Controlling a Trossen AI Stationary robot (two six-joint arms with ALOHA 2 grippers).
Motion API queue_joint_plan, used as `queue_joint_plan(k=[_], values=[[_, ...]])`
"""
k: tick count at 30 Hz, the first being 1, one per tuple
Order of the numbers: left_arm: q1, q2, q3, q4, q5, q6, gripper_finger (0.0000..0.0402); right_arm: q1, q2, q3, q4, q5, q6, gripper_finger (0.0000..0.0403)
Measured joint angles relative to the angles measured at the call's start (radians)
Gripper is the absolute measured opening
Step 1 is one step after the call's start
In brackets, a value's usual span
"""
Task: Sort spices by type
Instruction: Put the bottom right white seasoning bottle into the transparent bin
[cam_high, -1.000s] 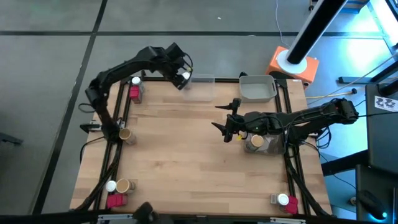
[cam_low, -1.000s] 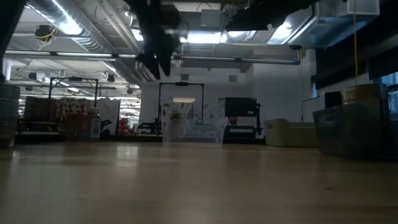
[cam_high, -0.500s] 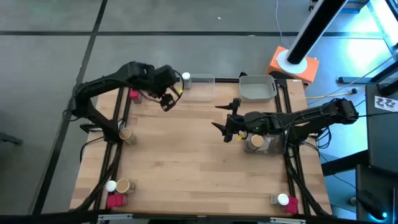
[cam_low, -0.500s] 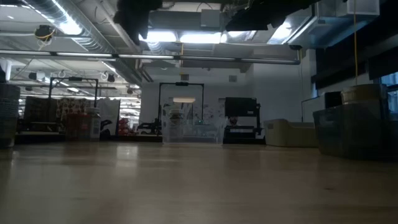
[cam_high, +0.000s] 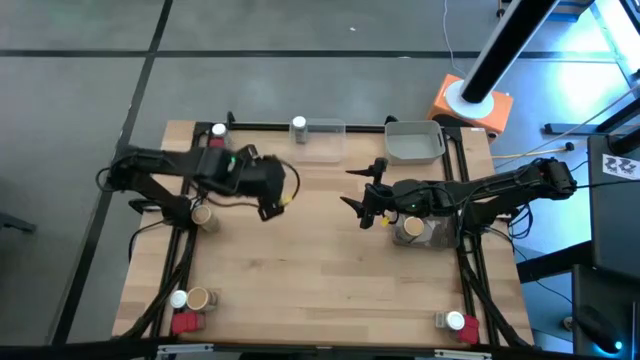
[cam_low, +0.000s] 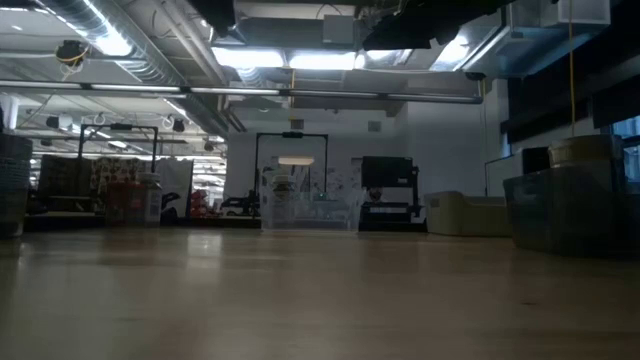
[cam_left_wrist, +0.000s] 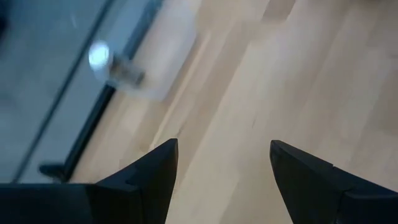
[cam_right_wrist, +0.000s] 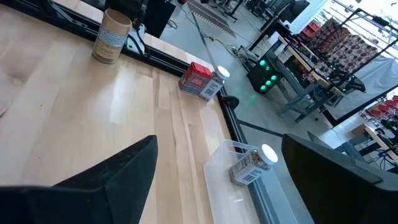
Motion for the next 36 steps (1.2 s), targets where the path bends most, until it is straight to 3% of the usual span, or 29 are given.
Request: queue_joint_plan(k=[6,12,19,24,30,36], values=[[-0.109,0.0,-0.076,0.162,-0.131,0.083,0.0237,0.0,0.0,0.0,0.01,-0.015,0.0,0.0342],[-0.125,-0.009,-0.148,0.256,-0.156,0.193,0.0237,0.013,-0.001,0.0,-0.022,-0.016,0.035,0.0342],[-0.127,-0.099,-0.376,0.549,-0.164,0.305,0.0237,0.121,-0.011,0.091,-0.258,0.078,0.114,0.0342],[-0.131,-0.173,-0.569,0.877,-0.163,0.403,0.0237,0.223,-0.011,0.236,-0.565,0.08,0.335,0.0342],[-0.13,-0.166,-0.708,1.286,-0.162,0.571,0.0237,0.345,-0.011,0.363,-0.844,0.074,0.65,0.0342],[-0.143,-0.162,-0.745,1.391,-0.148,0.547,0.0237,0.46,-0.007,0.441,-1.003,-0.009,0.996,0.0342]])
